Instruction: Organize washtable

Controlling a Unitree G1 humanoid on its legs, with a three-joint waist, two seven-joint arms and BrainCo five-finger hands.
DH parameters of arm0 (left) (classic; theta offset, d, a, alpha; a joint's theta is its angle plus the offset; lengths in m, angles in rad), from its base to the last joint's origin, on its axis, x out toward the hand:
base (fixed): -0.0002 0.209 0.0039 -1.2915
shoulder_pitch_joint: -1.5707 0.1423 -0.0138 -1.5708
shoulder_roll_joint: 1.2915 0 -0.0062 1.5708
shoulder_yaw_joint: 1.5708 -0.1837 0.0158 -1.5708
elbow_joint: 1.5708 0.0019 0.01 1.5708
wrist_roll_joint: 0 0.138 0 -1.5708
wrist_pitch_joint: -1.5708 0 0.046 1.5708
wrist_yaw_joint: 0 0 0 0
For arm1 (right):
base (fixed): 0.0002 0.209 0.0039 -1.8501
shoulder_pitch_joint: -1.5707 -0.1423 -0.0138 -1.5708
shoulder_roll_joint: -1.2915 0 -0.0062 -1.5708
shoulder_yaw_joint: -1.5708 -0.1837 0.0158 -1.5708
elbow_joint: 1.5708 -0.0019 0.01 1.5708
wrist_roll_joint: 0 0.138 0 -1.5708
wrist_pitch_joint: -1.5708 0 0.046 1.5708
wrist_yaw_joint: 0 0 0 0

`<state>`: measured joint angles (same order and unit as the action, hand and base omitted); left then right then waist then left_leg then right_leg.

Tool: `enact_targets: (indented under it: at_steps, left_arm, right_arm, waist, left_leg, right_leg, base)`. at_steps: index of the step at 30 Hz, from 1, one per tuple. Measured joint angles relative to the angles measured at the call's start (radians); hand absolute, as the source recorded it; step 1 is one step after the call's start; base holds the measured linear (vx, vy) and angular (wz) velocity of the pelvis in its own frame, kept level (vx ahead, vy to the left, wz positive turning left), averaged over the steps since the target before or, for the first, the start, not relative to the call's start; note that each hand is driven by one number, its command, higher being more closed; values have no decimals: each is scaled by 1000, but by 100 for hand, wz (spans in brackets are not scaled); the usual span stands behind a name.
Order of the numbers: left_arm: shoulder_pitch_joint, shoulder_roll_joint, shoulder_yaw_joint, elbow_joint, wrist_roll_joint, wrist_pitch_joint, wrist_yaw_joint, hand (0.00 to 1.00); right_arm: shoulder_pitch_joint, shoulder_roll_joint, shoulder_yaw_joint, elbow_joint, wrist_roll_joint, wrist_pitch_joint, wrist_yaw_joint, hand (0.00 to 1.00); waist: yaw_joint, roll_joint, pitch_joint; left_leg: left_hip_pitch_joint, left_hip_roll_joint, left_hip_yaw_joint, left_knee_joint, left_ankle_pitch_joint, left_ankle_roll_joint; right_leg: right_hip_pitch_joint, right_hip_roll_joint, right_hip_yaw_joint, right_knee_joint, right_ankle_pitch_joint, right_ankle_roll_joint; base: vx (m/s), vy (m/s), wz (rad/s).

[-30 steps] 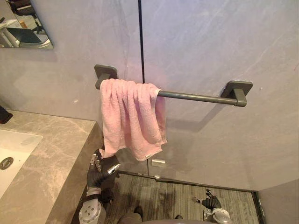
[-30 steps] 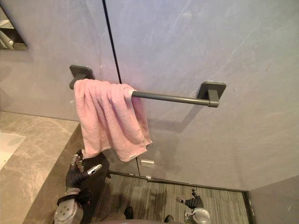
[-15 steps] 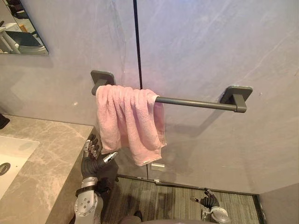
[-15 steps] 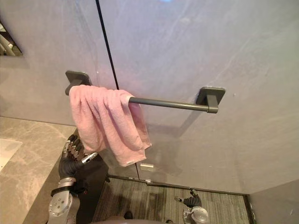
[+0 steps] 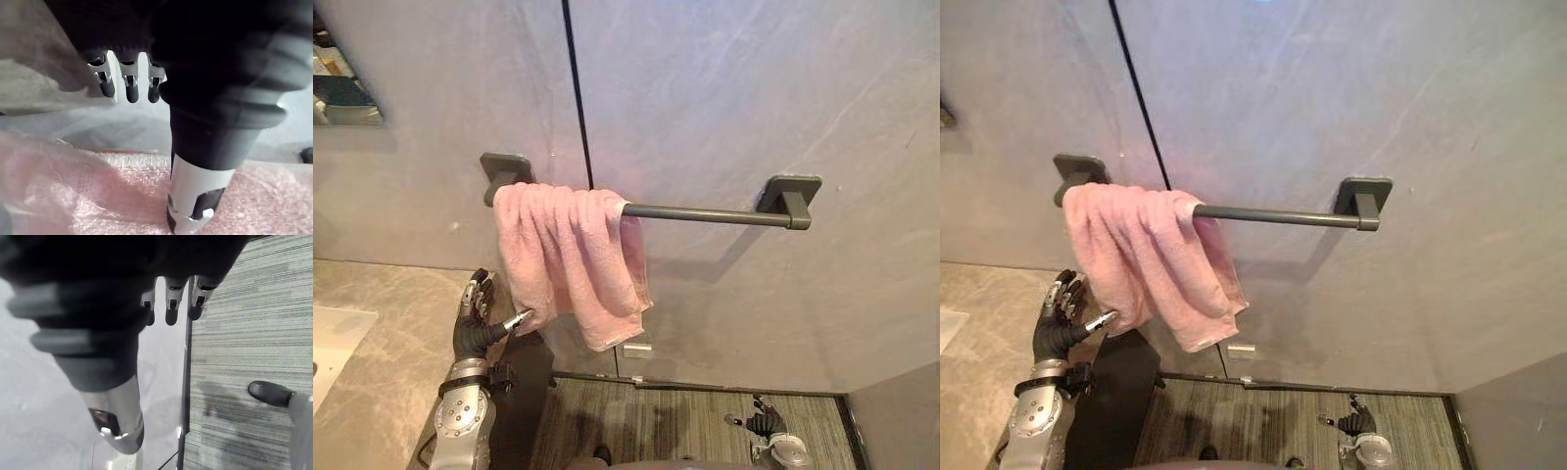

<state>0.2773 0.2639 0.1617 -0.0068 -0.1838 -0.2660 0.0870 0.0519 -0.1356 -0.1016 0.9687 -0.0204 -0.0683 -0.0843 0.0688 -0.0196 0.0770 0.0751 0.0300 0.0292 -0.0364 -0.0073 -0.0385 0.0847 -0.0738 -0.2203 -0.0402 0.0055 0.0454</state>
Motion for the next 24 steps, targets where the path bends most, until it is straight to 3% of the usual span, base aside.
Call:
enact_targets:
  at_steps: [9, 10, 24]
  left_arm:
    - [-43, 61, -26, 30, 3, 1, -24, 0]
    - [-44, 66, -42, 32, 4, 1, -29, 100]
    - [-62, 63, -92, 39, 30, 8, -40, 100]
  right_arm:
    - [-29, -23, 13, -1, -4, 0, 3, 0]
    - [-30, -30, 30, -1, -10, 0, 3, 0]
    - [-28, -33, 43, -6, -12, 3, 21, 0]
  waist:
    - [-4, 0, 0]
    - [-5, 0, 0]
    - [-39, 3, 2]
  left_leg:
    - [10, 0, -27, 0, -3, 3]
    - [10, -1, -26, 0, -3, 3]
    - [30, 1, 0, -26, -2, 3]
  right_leg:
    - [15, 2, 3, -15, 7, -6]
    - [14, 1, 6, -15, 10, -5]
    - [14, 6, 42, -38, 28, 0]
  base:
    - [3, -8, -2]
    - [-81, 3, -4]
    - [-34, -2, -8]
